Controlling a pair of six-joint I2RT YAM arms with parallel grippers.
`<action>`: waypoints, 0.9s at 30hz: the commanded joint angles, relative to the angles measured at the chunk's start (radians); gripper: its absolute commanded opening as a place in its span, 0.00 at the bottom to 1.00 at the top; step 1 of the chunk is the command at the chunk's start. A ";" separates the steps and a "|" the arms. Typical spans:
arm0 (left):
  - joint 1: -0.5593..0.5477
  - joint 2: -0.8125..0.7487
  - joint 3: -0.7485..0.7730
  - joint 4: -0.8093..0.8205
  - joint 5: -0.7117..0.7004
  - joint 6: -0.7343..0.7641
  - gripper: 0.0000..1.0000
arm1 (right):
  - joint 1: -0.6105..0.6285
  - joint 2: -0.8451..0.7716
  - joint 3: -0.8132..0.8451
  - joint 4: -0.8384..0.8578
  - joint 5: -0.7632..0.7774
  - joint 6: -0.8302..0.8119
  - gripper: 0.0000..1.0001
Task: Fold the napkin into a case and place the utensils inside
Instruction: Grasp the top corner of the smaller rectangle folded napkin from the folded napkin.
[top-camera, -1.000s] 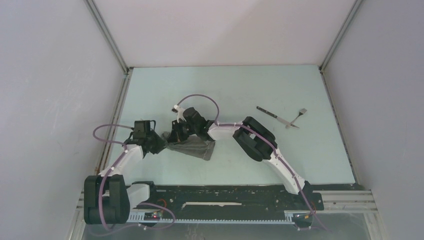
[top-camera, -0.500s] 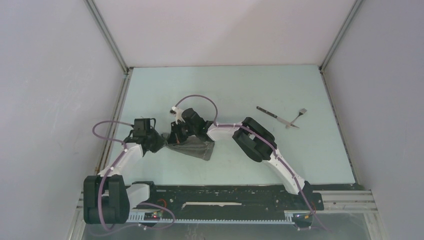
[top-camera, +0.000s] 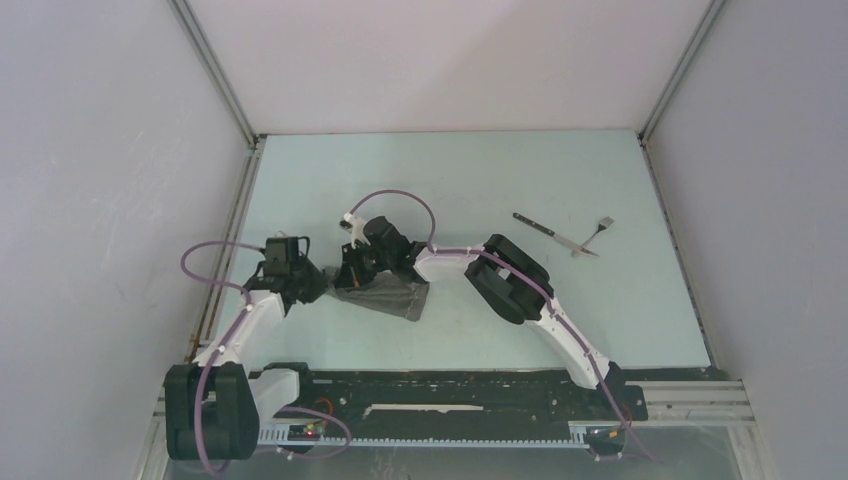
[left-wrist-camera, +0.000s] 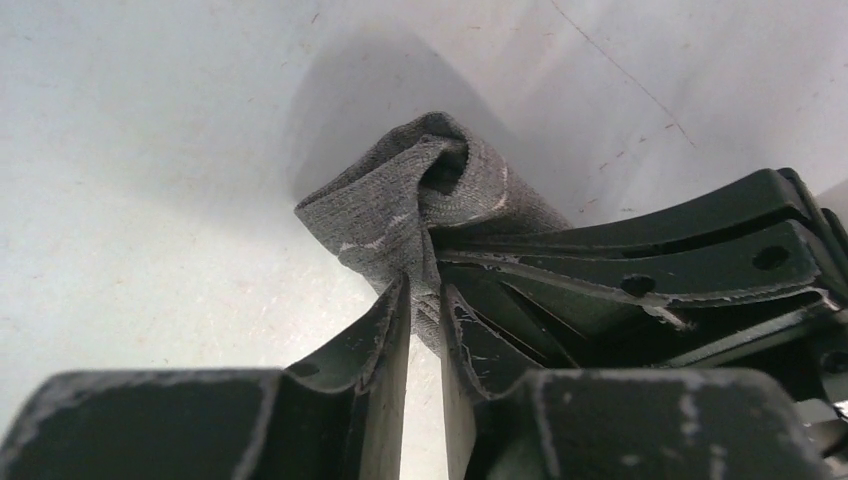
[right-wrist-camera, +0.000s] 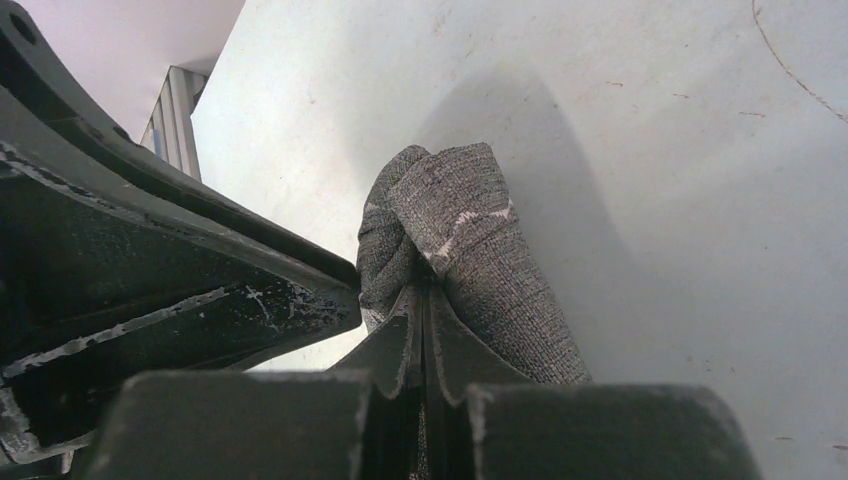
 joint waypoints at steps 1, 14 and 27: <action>-0.004 0.016 0.022 0.005 -0.044 -0.010 0.26 | 0.014 -0.015 -0.004 -0.062 -0.021 -0.019 0.00; -0.004 0.014 0.020 0.006 -0.100 0.007 0.25 | 0.017 -0.009 0.004 -0.064 -0.020 -0.019 0.00; -0.004 0.090 0.046 0.048 -0.073 0.018 0.22 | 0.020 -0.004 0.018 -0.076 -0.019 -0.026 0.00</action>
